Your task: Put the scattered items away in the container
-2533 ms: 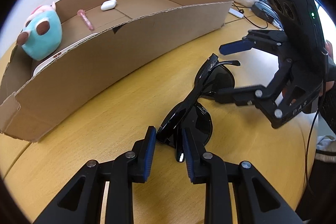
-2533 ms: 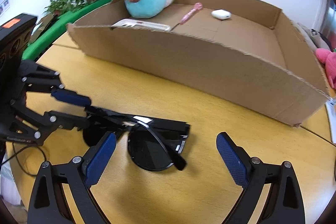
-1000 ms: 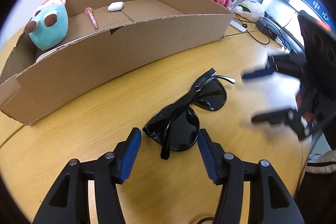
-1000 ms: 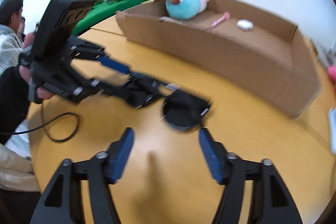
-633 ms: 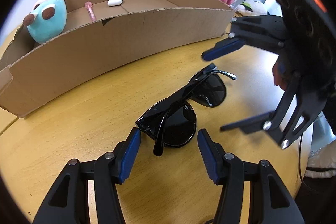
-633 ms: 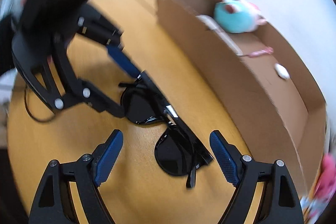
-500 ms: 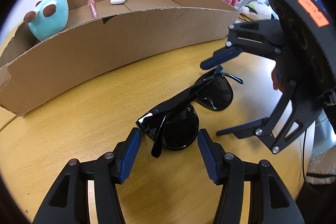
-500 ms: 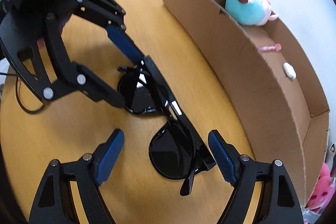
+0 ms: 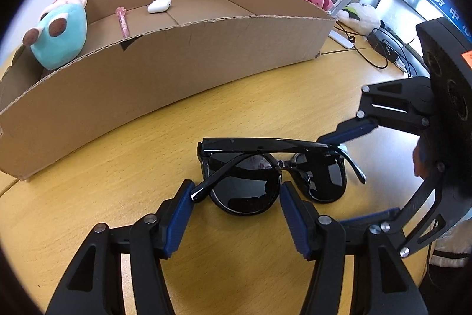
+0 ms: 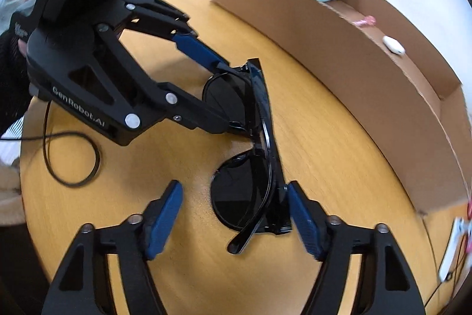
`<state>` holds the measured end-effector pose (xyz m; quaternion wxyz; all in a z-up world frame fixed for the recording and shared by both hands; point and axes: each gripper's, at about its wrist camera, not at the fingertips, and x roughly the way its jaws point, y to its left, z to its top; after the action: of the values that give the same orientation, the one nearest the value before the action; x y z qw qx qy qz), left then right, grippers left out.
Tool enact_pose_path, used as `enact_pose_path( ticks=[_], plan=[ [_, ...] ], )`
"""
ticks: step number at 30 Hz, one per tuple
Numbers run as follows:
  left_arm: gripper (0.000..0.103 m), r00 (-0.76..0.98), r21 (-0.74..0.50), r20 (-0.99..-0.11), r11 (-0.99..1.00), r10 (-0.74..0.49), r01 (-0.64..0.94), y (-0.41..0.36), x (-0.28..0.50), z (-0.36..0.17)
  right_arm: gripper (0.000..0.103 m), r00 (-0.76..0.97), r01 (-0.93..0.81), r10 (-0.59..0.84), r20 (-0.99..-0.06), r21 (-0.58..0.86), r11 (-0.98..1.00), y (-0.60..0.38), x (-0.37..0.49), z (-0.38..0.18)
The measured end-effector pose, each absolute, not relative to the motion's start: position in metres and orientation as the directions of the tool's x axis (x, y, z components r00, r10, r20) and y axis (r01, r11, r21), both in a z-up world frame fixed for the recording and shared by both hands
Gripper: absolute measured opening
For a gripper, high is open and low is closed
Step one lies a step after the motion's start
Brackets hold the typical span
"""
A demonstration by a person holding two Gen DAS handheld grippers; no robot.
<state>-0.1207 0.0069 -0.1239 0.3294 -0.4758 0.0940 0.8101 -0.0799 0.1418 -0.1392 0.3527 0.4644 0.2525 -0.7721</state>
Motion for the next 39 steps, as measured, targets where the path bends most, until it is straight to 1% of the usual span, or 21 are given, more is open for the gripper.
enact_pose_path(
  ticks=[1,2,7,8,9,10,14,17,21,27,35,39],
  plan=[
    [0.061,-0.333,-0.158,-0.832,-0.766,0.443,-0.624,0.007,-0.121,-0.124,0.063,-0.33,0.767,-0.31,-0.892,-0.063,-0.638,0.143,-0.08,-0.139],
    [0.061,-0.336,-0.154,-0.832,-0.766,0.441,-0.625,0.008,-0.122,-0.124,0.056,-0.336,0.756,-0.315,-0.888,-0.055,-0.653,0.145,-0.08,-0.138],
    [0.063,-0.349,-0.129,-0.832,-0.762,0.432,-0.635,0.012,-0.121,-0.125,0.054,-0.347,0.714,-0.341,-0.874,-0.011,-0.7,0.147,-0.081,-0.137],
    [0.065,-0.35,-0.124,-0.833,-0.761,0.429,-0.637,0.013,-0.121,-0.125,0.046,-0.351,0.707,-0.345,-0.871,-0.005,-0.708,0.147,-0.081,-0.137],
    [0.065,-0.349,-0.123,-0.833,-0.76,0.428,-0.639,0.013,-0.122,-0.125,0.034,-0.357,0.696,-0.347,-0.867,0.0,-0.718,0.148,-0.081,-0.137],
    [0.065,-0.346,-0.126,-0.834,-0.758,0.43,-0.64,0.013,-0.122,-0.125,0.031,-0.361,0.688,-0.347,-0.866,0.004,-0.726,0.149,-0.082,-0.137],
    [0.065,-0.342,-0.129,-0.833,-0.752,0.436,-0.646,0.012,-0.122,-0.125,0.03,-0.36,0.658,-0.368,-0.857,0.046,-0.751,0.154,-0.086,-0.138],
    [0.065,-0.343,-0.131,-0.832,-0.754,0.437,-0.644,0.011,-0.122,-0.125,0.03,-0.365,0.649,-0.368,-0.855,0.05,-0.759,0.157,-0.081,-0.137],
    [0.065,-0.34,-0.149,-0.828,-0.759,0.446,-0.634,0.008,-0.122,-0.125,0.026,-0.366,0.623,-0.38,-0.849,0.079,-0.778,0.163,-0.082,-0.137],
    [0.065,-0.329,-0.204,-0.814,-0.766,0.479,-0.61,0.001,-0.123,-0.124,0.021,-0.376,0.566,-0.43,-0.821,0.164,-0.808,0.174,-0.087,-0.134],
    [0.065,-0.309,-0.298,-0.79,-0.772,0.53,-0.562,-0.013,-0.122,-0.123,0.02,-0.405,0.467,-0.459,-0.79,0.253,-0.847,0.195,-0.085,-0.131],
    [0.063,-0.273,-0.37,-0.768,-0.75,0.579,-0.548,-0.016,-0.118,-0.122,0.02,-0.417,0.428,-0.477,-0.774,0.296,-0.854,0.204,-0.083,-0.129]
  ],
)
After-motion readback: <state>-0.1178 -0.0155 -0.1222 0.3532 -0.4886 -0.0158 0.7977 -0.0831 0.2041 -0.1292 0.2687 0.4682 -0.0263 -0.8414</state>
